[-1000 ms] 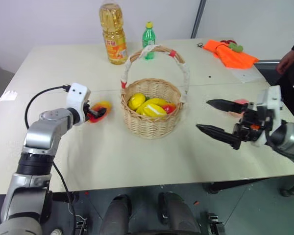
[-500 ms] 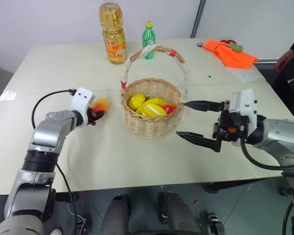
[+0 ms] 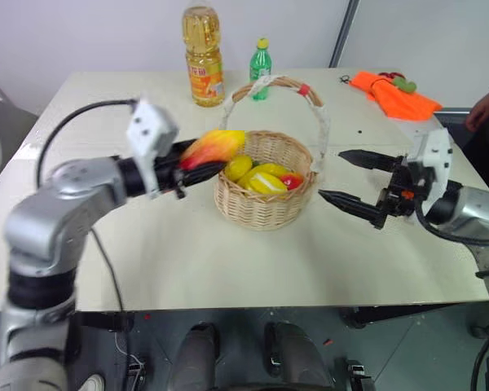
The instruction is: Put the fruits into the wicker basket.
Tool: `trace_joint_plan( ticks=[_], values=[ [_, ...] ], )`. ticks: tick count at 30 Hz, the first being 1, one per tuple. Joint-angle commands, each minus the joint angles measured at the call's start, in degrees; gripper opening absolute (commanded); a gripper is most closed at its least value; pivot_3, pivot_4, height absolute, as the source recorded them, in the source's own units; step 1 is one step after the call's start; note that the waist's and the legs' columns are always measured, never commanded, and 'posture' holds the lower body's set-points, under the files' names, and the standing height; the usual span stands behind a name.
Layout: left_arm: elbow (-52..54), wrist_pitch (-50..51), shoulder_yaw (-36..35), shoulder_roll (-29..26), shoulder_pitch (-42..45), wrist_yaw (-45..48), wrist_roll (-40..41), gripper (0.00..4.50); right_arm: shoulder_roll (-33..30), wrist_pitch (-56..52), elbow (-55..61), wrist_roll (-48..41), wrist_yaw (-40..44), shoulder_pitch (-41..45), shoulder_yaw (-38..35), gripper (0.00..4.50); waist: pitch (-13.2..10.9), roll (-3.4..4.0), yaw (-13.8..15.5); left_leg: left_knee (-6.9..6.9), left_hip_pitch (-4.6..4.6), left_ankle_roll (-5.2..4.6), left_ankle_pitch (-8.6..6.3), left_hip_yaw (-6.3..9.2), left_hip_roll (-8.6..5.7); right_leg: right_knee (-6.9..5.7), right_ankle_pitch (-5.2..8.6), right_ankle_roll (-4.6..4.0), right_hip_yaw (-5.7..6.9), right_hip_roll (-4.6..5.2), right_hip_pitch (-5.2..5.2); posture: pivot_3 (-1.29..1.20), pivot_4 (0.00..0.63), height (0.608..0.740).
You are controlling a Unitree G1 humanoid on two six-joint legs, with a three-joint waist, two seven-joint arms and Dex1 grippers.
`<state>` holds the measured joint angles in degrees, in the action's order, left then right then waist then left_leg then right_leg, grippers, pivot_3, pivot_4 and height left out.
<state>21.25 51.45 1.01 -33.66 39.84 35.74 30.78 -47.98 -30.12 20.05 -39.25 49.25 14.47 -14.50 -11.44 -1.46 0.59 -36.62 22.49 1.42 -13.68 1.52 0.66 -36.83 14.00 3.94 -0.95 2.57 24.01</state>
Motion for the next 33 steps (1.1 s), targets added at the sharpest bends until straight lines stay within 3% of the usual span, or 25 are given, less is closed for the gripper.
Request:
trace_joint_plan(
  ticks=[1,3,7,8,16,27,33],
  values=[
    [-6.34,0.26,4.79,3.55,4.69,-3.27,-4.31,2.16,2.03,3.95,-5.18,3.97,-2.99,-1.18,-2.95,4.5,0.0,0.0,-0.41,0.01,0.0,-0.04,-0.02,-0.01,0.0,0.03,-0.03,0.05,-0.02,-0.02,0.01,0.0,0.15,0.74],
    [-8.36,-0.83,6.38,4.03,5.52,-2.61,-5.84,2.16,2.44,6.26,-7.87,7.5,-4.77,-2.09,-2.98,4.5,0.0,0.01,-0.9,0.01,0.0,-0.22,-0.12,-0.02,0.0,0.02,-0.2,0.12,-0.05,-0.04,0.03,0.0,0.15,0.74],
    [-8.49,-2.81,5.9,4.99,5.24,-1.28,-5.85,3.86,3.26,9.15,-12.91,12.36,-9.38,-1.6,-4.02,4.5,-0.01,0.02,-1.68,0.19,0.01,-0.29,-0.16,-0.04,0.03,-0.18,-0.16,0.25,-0.13,-0.09,0.31,0.0,0.15,0.74],
    [-8.15,-3.48,5.78,5.02,4.94,-0.82,-5.83,4.46,3.31,9.85,-14.34,13.75,-10.6,-1.11,-4.05,4.5,-0.01,0.02,-1.65,0.27,-0.01,-0.29,-0.16,-0.03,0.06,-0.18,-0.16,0.25,-0.13,-0.13,0.32,0.0,0.15,0.74],
    [0.55,-12.61,1.88,4.77,-5.19,7.8,0.16,4.46,4.4,11.35,-32.76,25.04,-23.44,7.08,-2.38,4.5,0.0,0.04,-1.61,0.33,-0.1,-0.28,-0.16,-0.16,0.07,-0.21,-0.18,0.21,-0.25,-0.13,0.33,0.0,0.15,0.74],
    [7.02,-10.25,0.77,4.06,-9.96,8.85,6.6,4.46,7.4,7.37,-50.06,24.09,-23.36,16.11,-3.0,4.5,0.01,0.05,-1.45,0.26,-0.07,-0.28,-0.15,-0.2,0.03,-0.21,-0.18,0.21,-0.3,-0.1,0.32,0.0,0.15,0.74],
    [7.25,-10.97,0.47,3.31,-10.99,8.26,6.69,4.5,6.57,9.71,-48.16,24.77,-22.55,15.48,-2.97,2.51,0.01,0.05,-1.7,0.27,-0.09,-0.29,-0.16,-0.19,0.04,-0.22,-0.19,0.22,-0.31,-0.13,0.32,0.0,0.15,0.74]
  ],
)
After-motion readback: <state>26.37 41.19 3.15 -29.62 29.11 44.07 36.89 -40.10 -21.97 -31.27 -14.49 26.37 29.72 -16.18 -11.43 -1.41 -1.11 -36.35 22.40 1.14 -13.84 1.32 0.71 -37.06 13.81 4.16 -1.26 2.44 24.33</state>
